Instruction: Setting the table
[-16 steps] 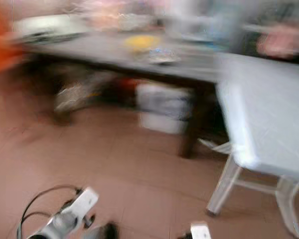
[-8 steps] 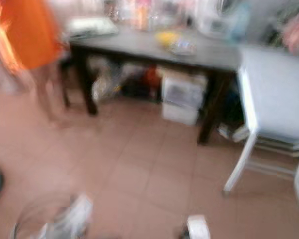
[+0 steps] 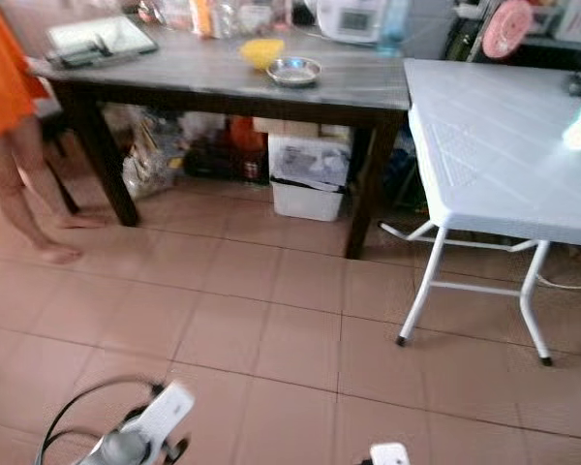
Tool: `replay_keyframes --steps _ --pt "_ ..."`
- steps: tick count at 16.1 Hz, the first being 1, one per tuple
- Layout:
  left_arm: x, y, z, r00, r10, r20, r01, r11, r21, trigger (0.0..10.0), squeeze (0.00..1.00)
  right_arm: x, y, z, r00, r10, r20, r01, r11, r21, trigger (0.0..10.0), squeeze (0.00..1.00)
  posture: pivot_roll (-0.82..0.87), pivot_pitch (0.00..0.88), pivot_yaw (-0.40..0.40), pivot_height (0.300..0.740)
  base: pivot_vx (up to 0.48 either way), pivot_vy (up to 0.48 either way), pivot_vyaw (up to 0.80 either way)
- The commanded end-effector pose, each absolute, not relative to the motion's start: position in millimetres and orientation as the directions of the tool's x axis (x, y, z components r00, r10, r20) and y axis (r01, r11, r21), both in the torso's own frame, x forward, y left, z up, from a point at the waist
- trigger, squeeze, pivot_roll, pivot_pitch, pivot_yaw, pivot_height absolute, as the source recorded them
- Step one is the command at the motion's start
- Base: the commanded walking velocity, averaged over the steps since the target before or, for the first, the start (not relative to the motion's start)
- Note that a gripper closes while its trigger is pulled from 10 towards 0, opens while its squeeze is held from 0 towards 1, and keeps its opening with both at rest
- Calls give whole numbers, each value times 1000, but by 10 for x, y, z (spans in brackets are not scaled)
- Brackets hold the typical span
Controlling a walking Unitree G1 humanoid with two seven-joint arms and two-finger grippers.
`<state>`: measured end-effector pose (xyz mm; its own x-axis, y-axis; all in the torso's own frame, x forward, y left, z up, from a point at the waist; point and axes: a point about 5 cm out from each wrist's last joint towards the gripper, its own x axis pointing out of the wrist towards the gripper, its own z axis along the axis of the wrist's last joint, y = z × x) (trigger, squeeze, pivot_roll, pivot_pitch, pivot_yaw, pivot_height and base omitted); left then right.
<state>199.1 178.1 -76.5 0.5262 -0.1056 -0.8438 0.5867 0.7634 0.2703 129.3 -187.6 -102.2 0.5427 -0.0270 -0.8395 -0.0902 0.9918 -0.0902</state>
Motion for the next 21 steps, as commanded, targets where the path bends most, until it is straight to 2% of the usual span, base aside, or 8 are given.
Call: replay_keyframes --steps 1,12,21 --pt "1974 1819 -772 518 -92 -850 582 767 272 10000 0 1318 -1860 -1015 548 -15 -836 -110 990 -90 10000 0 105 76 -34 740 270 0 0" --pt "1942 1721 -800 515 -100 -852 603 748 277 10000 0 1272 -1952 -1014 544 -19 -839 -135 985 -110 10000 0 96 81 -37 740 293 0 0" --pt "1937 1691 -807 519 -93 -850 588 761 276 10000 0 1269 -1994 -1008 543 -23 -839 -136 984 -115 10000 0 106 87 -44 740 0 0 0"
